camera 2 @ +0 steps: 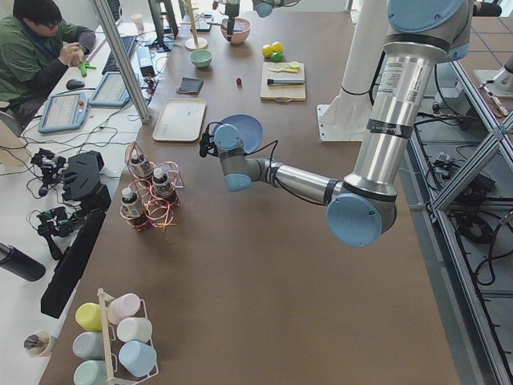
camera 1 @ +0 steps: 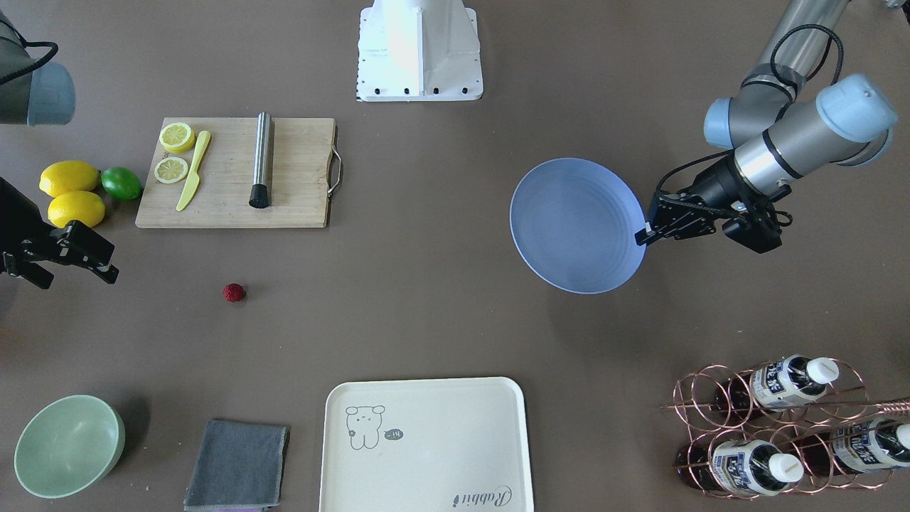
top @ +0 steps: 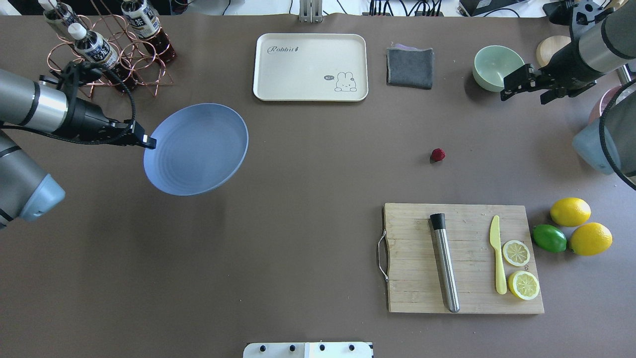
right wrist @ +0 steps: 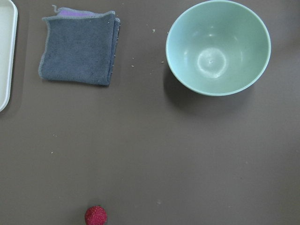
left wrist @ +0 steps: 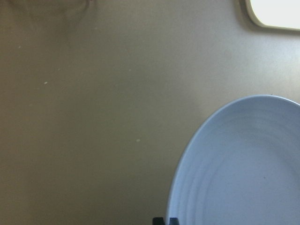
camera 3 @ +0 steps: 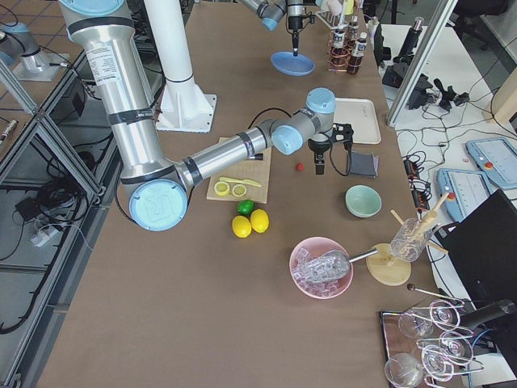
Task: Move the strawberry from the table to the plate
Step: 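Slide the blue plate toward the strawberry with the left gripper while the right gripper descends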
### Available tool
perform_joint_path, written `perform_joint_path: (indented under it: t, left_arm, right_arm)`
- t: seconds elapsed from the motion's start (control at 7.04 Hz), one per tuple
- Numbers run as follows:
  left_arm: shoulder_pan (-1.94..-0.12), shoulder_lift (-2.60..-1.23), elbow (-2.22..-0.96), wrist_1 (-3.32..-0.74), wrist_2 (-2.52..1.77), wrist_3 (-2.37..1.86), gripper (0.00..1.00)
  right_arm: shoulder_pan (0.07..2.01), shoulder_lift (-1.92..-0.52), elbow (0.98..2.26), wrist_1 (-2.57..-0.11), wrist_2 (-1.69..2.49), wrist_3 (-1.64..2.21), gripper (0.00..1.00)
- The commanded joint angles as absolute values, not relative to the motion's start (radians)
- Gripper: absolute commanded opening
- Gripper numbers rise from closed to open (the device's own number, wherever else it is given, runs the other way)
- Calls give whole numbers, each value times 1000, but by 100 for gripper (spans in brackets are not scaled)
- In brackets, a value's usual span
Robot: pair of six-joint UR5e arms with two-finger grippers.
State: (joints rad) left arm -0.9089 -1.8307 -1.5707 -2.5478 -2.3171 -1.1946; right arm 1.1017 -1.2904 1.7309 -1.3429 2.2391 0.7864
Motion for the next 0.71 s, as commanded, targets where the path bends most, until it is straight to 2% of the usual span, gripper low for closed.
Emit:
perform_joint_path:
  t: [0.0,0.14,0.57]
  left_arm:
    - [-756,-1909,-1765,-2245,-2115,-1259,0]
    - [-651,-1960,-1805,-2138,-1983,-1264,0]
    - [-493,-2043,-1757,-2091,-1758,-1328,0]
  right_arm:
    - [1042,-1256,1694,-1350,2194,788,100]
    - [1001,-1246,1675,-1350,2175,807,100]
    - [922,-1213,1634,-1350,2132,881,100]
